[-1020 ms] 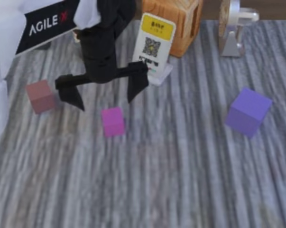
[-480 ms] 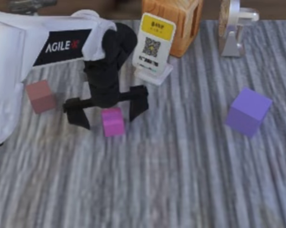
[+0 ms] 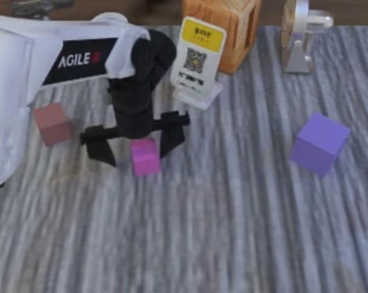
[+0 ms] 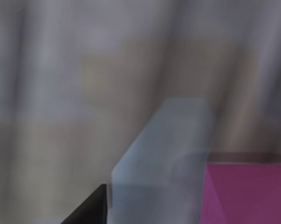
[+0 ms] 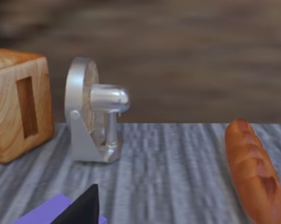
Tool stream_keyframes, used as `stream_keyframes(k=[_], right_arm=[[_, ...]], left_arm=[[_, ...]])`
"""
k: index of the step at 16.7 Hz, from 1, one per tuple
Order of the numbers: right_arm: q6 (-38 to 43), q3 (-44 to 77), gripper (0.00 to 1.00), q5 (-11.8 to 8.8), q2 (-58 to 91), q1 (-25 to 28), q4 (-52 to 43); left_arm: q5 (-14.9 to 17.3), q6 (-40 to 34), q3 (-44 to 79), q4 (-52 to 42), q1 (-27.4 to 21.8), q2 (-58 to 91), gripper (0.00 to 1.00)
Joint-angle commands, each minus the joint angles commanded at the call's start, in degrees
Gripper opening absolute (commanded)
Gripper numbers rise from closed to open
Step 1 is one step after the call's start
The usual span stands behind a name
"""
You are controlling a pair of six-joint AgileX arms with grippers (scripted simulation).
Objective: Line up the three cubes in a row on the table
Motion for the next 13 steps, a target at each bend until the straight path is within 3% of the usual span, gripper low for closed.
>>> stream_keyframes(k=[8, 13], right_arm=[[0.0, 0.0, 1.0, 0.0, 0.0, 0.0, 0.0], [0.0, 0.0, 1.0, 0.0, 0.0, 0.0, 0.0]], left_arm=[[0.0, 0.0, 0.0, 0.0, 0.0, 0.0, 0.02], [0.0, 0.0, 0.0, 0.0, 0.0, 0.0, 0.0]])
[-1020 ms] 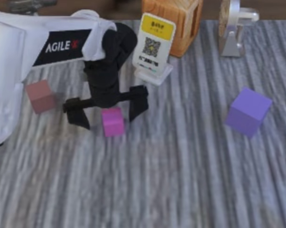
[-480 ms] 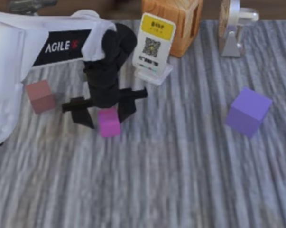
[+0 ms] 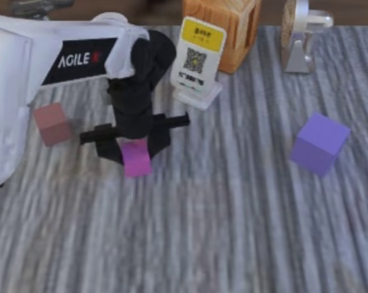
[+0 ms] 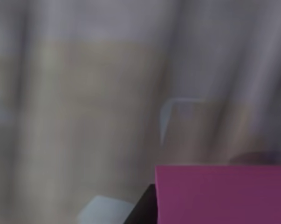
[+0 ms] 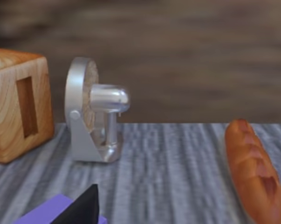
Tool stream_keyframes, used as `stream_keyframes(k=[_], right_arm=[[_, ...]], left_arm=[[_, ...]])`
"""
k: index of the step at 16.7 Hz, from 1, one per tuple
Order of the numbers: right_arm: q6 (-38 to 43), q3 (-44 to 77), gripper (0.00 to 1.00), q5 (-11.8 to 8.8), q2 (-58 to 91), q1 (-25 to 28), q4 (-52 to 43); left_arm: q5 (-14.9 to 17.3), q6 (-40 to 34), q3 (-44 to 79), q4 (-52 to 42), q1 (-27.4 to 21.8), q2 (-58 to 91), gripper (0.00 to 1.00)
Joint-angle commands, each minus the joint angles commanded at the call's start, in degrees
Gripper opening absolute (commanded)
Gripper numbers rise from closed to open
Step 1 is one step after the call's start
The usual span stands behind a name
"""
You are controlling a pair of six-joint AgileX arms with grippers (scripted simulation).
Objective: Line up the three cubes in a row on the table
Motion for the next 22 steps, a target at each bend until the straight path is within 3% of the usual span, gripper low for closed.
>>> stream_keyframes(k=[6, 13, 18, 22], right_arm=[[0.0, 0.0, 1.0, 0.0, 0.0, 0.0, 0.0], [0.0, 0.0, 1.0, 0.0, 0.0, 0.0, 0.0], [0.0, 0.0, 1.0, 0.0, 0.0, 0.0, 0.0], [0.0, 0.0, 1.0, 0.0, 0.0, 0.0, 0.0]], left_arm=[[-0.8, 0.7, 1.0, -2.1, 0.2, -2.1, 0.0], [-0.8, 0.6, 9.1, -14.1, 1.2, -5.8, 0.0], [-0.9, 0.6, 9.6, -14.6, 0.8, -5.7, 0.0], [-0.9, -2.7, 16.2, -18.3, -5.2, -2.0, 0.0]])
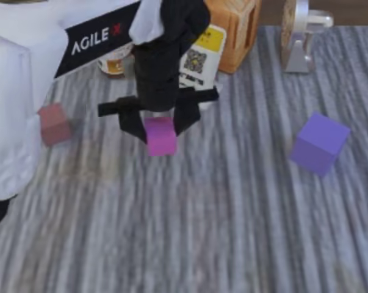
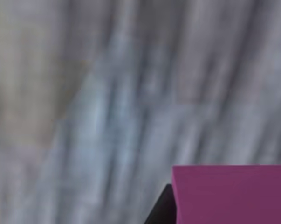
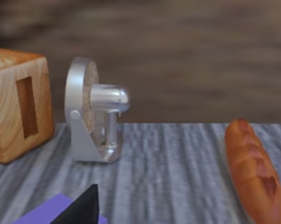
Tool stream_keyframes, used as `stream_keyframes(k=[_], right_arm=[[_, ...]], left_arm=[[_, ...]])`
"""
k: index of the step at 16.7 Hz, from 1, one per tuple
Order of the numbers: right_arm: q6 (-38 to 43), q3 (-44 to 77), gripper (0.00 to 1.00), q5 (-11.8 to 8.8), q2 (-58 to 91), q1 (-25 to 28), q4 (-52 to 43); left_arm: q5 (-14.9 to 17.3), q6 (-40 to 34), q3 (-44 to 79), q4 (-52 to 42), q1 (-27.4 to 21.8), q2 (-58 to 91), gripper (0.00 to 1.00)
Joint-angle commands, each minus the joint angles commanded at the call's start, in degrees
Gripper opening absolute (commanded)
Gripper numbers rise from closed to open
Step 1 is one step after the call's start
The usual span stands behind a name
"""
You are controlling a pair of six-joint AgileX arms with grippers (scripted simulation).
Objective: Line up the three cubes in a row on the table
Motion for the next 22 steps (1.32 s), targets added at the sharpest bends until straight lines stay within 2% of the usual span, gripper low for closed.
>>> stream_keyframes(k=[6, 8, 15, 22], right_arm=[[0.0, 0.0, 1.0, 0.0, 0.0, 0.0, 0.0], [0.0, 0.0, 1.0, 0.0, 0.0, 0.0, 0.0], [0.0, 0.0, 1.0, 0.0, 0.0, 0.0, 0.0], [0.0, 0.0, 1.0, 0.0, 0.0, 0.0, 0.0]], left_arm=[[0.0, -8.5, 18.8, -9.4, -15.9, 8.5, 0.0], [0.0, -10.3, 22.4, -11.3, -19.4, 10.1, 0.0], [0.0, -10.8, 22.5, -10.8, -20.4, 10.3, 0.0], [0.0, -11.1, 7.5, 3.4, -20.6, 9.9, 0.0]])
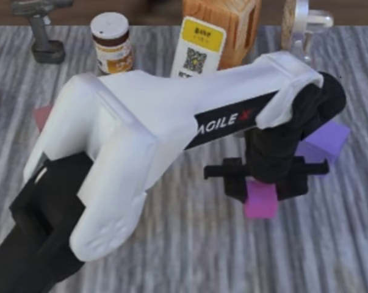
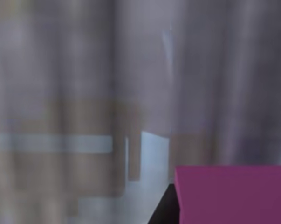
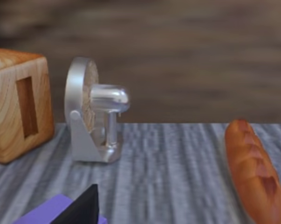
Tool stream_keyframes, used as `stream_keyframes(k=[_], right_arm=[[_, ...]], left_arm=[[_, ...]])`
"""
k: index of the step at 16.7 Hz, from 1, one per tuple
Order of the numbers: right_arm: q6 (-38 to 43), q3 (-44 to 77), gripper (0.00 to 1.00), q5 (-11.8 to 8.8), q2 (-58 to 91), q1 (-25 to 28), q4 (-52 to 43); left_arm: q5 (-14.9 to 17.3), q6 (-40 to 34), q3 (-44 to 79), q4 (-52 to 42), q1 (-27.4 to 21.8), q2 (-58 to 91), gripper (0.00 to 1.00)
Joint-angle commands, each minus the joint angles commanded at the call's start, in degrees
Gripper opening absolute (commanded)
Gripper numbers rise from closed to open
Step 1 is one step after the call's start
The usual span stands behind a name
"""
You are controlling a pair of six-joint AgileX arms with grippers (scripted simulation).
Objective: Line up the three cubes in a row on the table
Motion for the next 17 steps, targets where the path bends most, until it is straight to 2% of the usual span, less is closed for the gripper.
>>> stream_keyframes(k=[5, 17], right_arm=[[0.0, 0.0, 1.0, 0.0, 0.0, 0.0, 0.0], [0.0, 0.0, 1.0, 0.0, 0.0, 0.0, 0.0]], left_arm=[[0.0, -0.1, -1.2, 1.2, -0.1, 0.0, 0.0], [0.0, -0.1, -1.2, 1.2, -0.1, 0.0, 0.9]])
